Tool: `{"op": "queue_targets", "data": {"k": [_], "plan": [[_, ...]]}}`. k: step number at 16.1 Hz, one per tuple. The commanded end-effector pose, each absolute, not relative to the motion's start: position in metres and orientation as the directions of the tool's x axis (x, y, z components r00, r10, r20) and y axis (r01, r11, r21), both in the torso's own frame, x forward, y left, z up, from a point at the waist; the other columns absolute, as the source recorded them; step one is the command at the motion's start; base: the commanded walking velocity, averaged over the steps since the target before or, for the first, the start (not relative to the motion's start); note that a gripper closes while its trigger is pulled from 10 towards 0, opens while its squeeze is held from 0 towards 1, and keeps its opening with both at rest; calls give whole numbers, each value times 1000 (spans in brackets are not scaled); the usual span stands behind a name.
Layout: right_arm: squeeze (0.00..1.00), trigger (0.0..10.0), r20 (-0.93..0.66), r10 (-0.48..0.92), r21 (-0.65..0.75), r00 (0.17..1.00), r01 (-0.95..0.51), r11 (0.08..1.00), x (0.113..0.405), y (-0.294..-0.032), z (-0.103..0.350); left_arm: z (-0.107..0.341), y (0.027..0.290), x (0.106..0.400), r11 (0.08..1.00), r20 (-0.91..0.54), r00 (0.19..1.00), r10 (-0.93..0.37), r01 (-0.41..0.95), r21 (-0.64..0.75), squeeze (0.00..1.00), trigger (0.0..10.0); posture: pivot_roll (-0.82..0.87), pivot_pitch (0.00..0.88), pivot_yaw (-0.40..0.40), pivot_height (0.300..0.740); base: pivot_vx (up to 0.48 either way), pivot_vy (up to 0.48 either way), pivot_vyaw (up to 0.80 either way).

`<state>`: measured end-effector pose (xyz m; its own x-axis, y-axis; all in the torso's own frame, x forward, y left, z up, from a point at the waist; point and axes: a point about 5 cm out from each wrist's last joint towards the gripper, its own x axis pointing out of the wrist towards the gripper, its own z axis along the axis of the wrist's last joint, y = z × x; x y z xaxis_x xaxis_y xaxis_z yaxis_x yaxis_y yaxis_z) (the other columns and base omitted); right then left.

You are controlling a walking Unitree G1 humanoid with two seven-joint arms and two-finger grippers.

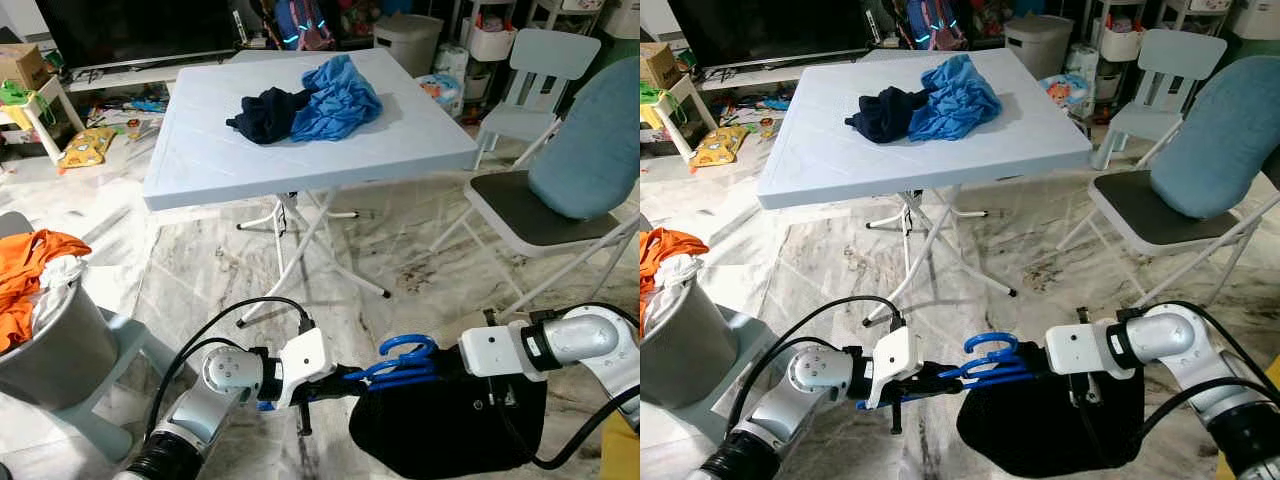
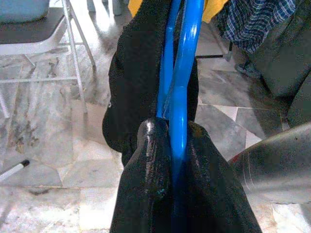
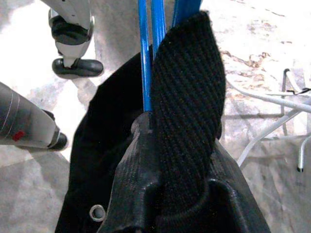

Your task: Hang hanger

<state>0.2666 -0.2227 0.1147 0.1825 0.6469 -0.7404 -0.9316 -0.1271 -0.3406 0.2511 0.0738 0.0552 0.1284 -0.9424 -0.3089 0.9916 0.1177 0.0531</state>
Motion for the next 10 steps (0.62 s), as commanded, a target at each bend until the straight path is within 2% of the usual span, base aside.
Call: {"op": "queue_targets", "data": {"k": [1, 5, 6, 10], "plan": [[0, 10000, -694, 689, -421, 209, -894, -152, 275, -210, 129, 54, 75, 254, 120, -328, 129, -936, 992, 47, 0, 0, -215, 0, 55, 740, 0, 0, 0], [0, 10000, -690, 689, -411, 222, -904, -120, 281, -208, 128, 55, 75, 255, 145, -308, 152, -939, 988, 46, 0, 0, -213, 0, 53, 740, 0, 0, 0], [1000, 10000, -694, 684, -414, 225, -902, -124, 283, -207, 127, 55, 75, 256, 162, -298, 168, -940, 986, 43, 0, 0, -211, 0, 48, 740, 0, 0, 0], [1000, 10000, -685, 684, -443, 251, -889, -117, 294, -201, 127, 50, 74, 255, 237, -254, 232, -939, 971, 11, 0, 0, -204, 0, 41, 740, 0, 0, 0]]}}
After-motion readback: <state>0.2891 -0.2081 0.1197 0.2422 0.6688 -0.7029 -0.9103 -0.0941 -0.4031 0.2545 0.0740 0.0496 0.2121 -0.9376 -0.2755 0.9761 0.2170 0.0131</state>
